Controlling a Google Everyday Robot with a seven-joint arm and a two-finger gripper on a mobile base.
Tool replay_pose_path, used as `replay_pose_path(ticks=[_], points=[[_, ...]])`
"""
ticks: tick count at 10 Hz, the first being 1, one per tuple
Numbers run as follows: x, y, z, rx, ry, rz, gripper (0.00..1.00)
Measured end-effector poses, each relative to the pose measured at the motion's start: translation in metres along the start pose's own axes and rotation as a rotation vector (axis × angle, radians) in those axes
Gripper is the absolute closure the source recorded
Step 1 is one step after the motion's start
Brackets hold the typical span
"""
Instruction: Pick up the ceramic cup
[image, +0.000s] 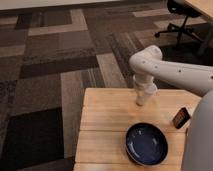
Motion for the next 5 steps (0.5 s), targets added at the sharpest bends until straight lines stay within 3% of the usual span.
replay_pose_path(ticks=[2,3,5], points=[[-0.028,-0.005,-0.052,0.082,-0.043,-0.079,1.0],[-0.032,-0.006,-0.061,0.094,-0.057,-0.084,1.0],[-0.029,-0.007,-0.06,0.093,-0.052,-0.081,1.0]])
